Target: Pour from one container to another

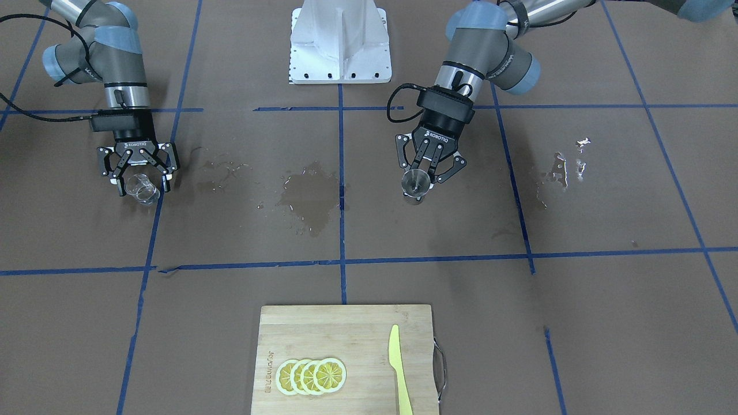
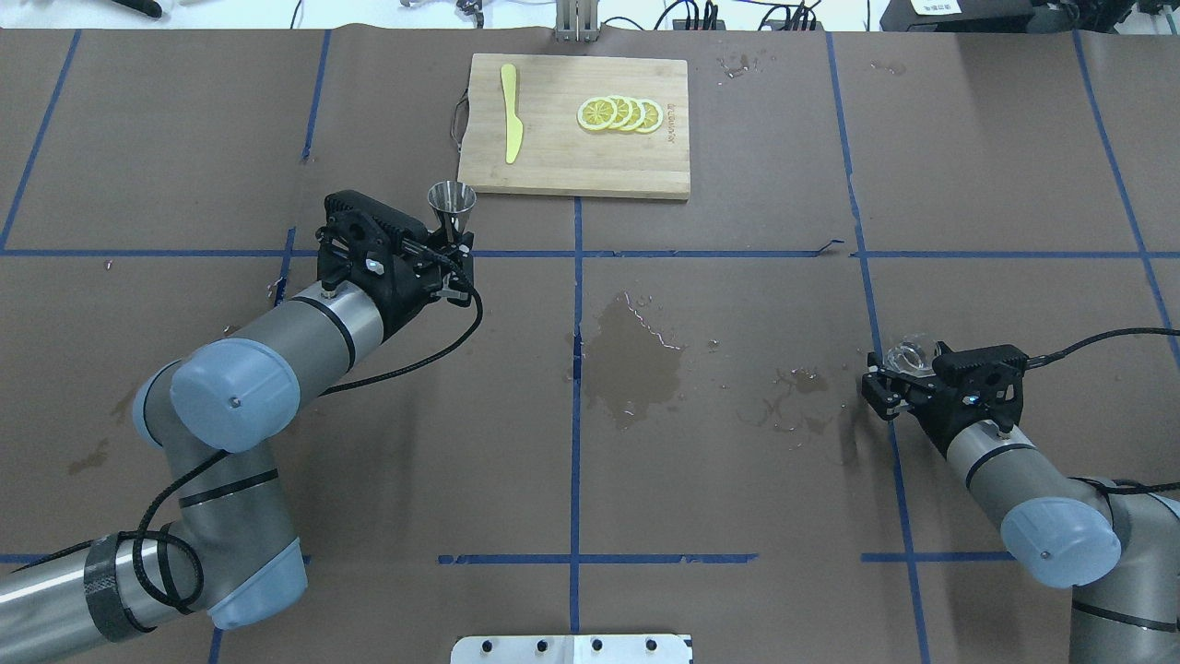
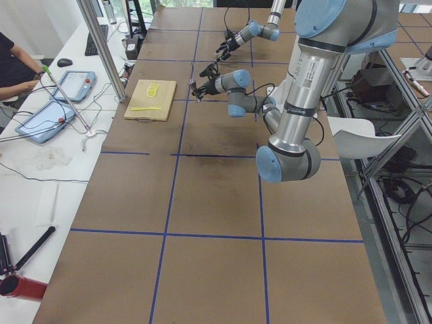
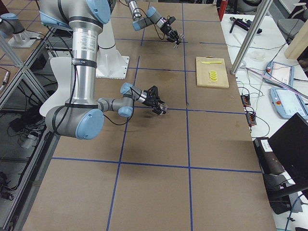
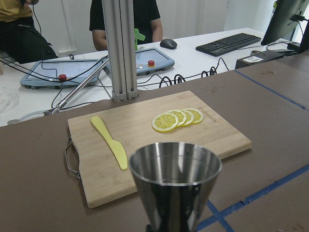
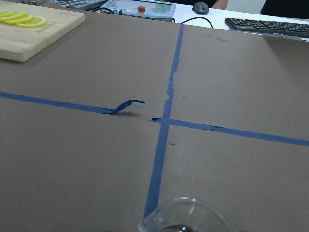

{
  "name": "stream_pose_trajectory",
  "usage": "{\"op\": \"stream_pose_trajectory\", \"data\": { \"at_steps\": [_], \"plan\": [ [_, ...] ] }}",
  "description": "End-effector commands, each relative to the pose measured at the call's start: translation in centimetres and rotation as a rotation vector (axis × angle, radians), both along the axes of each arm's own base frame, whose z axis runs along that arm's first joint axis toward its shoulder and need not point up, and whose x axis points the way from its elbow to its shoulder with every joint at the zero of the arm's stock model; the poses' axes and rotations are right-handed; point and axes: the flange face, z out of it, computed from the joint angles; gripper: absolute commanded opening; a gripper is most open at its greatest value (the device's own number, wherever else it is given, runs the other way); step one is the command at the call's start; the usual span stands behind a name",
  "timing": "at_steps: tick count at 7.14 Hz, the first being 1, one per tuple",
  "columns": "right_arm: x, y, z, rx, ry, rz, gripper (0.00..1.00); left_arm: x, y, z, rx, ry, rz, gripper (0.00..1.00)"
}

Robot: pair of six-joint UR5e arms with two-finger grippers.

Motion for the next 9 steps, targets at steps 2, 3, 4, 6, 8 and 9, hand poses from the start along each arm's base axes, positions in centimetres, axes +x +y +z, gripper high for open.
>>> {"op": "stream_pose_trajectory", "data": {
  "at_steps": [2,3,4,6,8,9],
  "plan": [
    [0.0,0.0,0.3,-0.001,0.001,-0.001,0.8,0.0,0.0,0.0,0.005,-0.006,0.001,0.0],
    [0.0,0.0,0.3,0.0,0.003,-0.002,0.67,-0.1,-0.1,0.0,0.02,-0.023,0.002,0.0],
    [0.0,0.0,0.3,0.0,0.003,-0.002,0.47,-0.2,-0.2,0.0,0.022,-0.025,-0.001,0.0],
    [0.1,0.0,0.4,0.0,0.01,-0.006,0.05,-0.1,-0.2,0.1,0.021,-0.027,0.001,0.0],
    [0.6,0.2,-2.5,0.008,-0.093,-0.054,0.0,0.1,-0.3,-0.4,0.023,-0.02,0.001,0.0],
    [1.4,-0.2,-3.7,0.019,-0.1,-0.067,0.0,0.1,-0.3,-0.6,0.025,-0.016,-0.001,0.0]
  ]
}}
